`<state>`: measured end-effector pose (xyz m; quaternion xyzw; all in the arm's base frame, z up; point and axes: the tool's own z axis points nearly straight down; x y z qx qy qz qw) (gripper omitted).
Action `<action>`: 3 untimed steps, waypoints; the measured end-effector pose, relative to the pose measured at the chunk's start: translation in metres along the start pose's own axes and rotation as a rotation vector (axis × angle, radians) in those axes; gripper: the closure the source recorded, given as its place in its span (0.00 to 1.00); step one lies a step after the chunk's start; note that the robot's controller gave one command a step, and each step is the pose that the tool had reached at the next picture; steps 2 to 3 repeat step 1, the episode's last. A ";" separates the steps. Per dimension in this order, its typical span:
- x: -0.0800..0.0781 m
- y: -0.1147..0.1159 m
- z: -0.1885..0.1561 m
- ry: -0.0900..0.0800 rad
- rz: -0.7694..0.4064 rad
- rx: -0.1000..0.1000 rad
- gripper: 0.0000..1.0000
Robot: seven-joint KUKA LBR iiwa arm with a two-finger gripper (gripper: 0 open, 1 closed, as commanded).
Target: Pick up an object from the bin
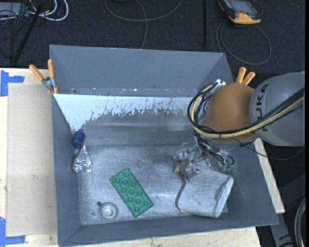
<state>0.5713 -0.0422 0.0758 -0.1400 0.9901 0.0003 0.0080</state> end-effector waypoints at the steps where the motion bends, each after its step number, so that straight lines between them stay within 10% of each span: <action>1: -0.011 -0.007 -0.180 0.007 -0.298 -0.001 1.00; 3: -0.011 -0.007 -0.180 0.007 -0.298 -0.001 1.00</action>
Offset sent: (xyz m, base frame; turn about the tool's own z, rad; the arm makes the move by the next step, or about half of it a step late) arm 0.0081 -0.0050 0.1769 -0.2989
